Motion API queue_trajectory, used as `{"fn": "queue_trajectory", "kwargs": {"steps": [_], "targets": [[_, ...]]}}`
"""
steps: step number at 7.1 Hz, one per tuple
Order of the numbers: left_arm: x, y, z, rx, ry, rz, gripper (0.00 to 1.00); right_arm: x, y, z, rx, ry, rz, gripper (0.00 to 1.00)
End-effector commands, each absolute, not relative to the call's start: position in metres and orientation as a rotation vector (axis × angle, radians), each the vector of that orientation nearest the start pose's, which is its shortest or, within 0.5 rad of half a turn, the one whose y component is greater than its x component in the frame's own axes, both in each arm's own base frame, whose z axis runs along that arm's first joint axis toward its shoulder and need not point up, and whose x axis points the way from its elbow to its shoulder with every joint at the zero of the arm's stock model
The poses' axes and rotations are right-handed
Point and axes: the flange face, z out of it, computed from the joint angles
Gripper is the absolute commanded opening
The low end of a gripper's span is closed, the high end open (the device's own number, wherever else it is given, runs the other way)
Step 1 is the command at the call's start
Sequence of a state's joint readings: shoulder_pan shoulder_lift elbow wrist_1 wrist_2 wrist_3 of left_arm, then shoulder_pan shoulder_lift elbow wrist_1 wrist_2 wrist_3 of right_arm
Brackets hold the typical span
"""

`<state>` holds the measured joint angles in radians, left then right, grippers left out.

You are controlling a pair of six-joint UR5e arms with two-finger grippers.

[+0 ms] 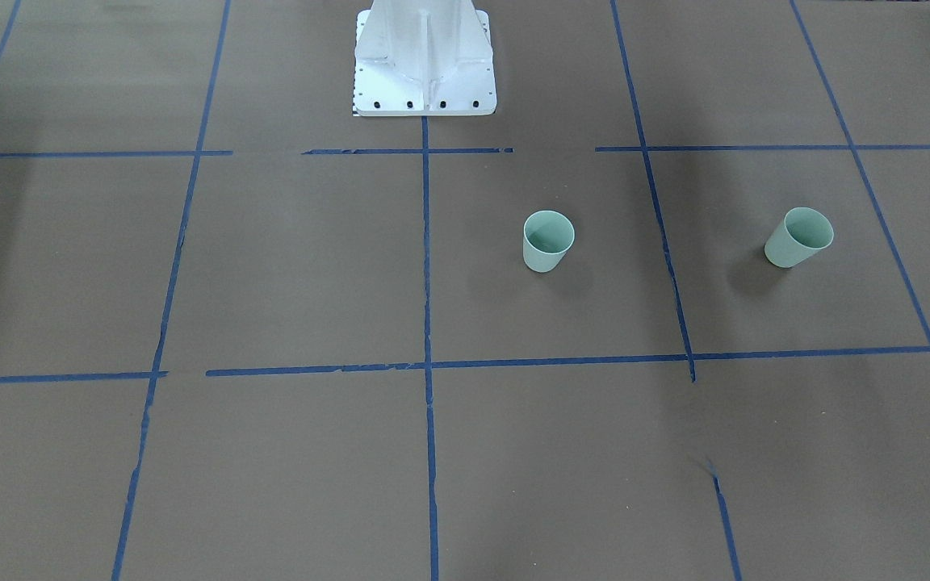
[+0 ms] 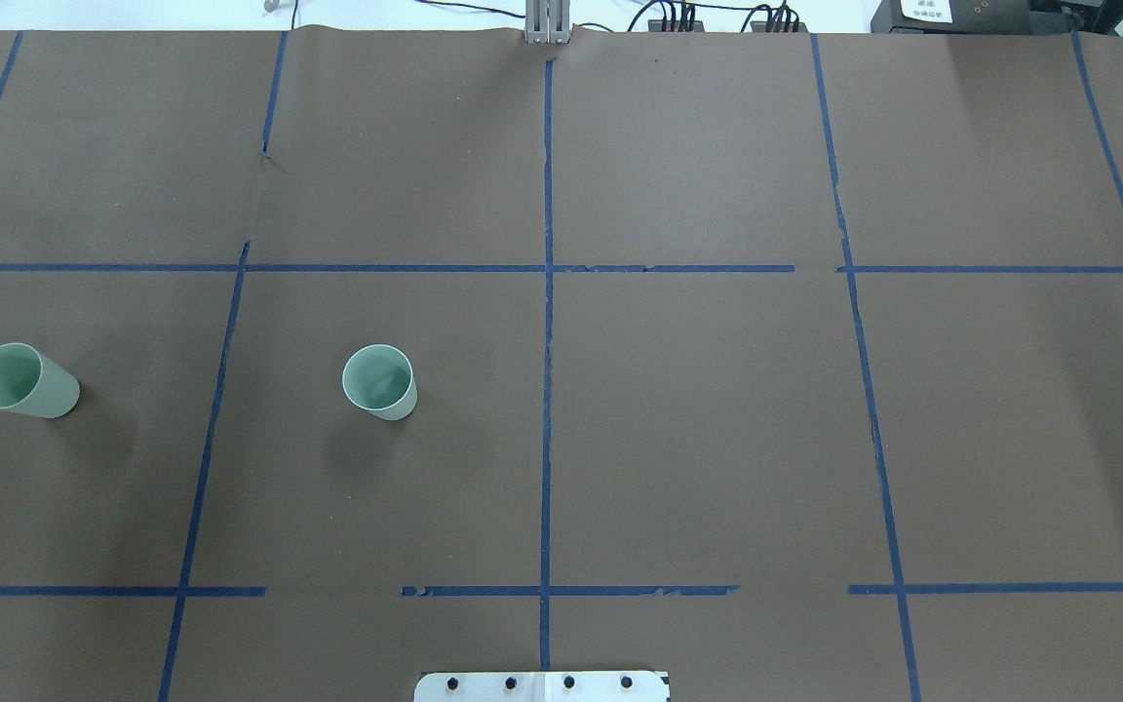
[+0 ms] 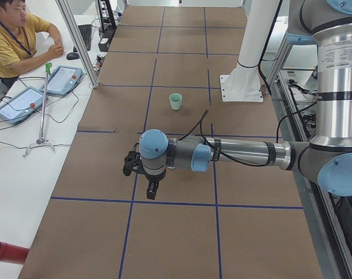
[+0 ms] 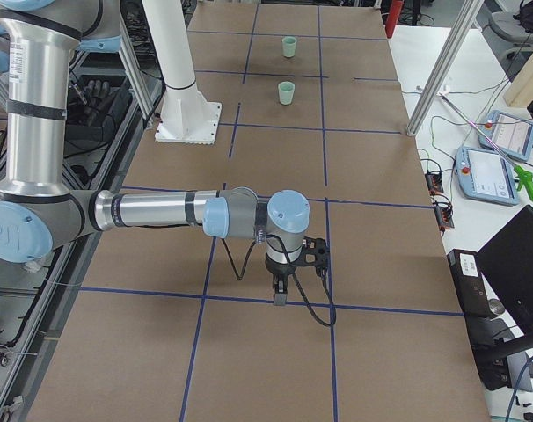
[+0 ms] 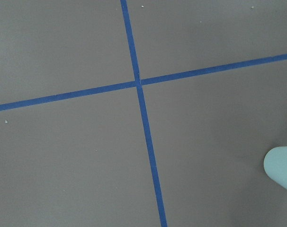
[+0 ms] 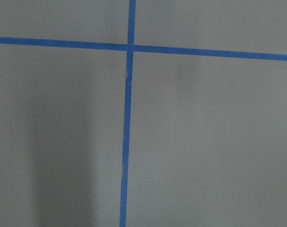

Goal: Stack cups

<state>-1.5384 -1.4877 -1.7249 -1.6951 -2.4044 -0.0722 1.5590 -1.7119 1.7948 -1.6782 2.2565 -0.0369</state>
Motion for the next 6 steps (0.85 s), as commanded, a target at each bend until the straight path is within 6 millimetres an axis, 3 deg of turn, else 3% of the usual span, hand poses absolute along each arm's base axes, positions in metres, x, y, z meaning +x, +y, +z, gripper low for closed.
{"fn": "queue_trajectory", "kwargs": {"steps": [1,2,4,6], "targets": [[0.009,-0.480,0.584,0.170,0.822,-0.081,1.00,0.065,-0.430,0.630,-0.015,-0.686,-0.039,1.00],[0.045,-0.480,0.581,0.181,0.829,-0.095,1.00,0.065,-0.430,0.630,-0.015,-0.686,-0.039,1.00],[0.100,-0.458,0.587,0.166,0.850,-0.100,1.00,0.066,-0.430,0.630,-0.015,-0.686,-0.037,1.00],[0.137,-0.443,0.586,0.130,0.882,-0.082,1.00,0.065,-0.430,0.630,-0.015,-0.686,-0.039,1.00]]}}
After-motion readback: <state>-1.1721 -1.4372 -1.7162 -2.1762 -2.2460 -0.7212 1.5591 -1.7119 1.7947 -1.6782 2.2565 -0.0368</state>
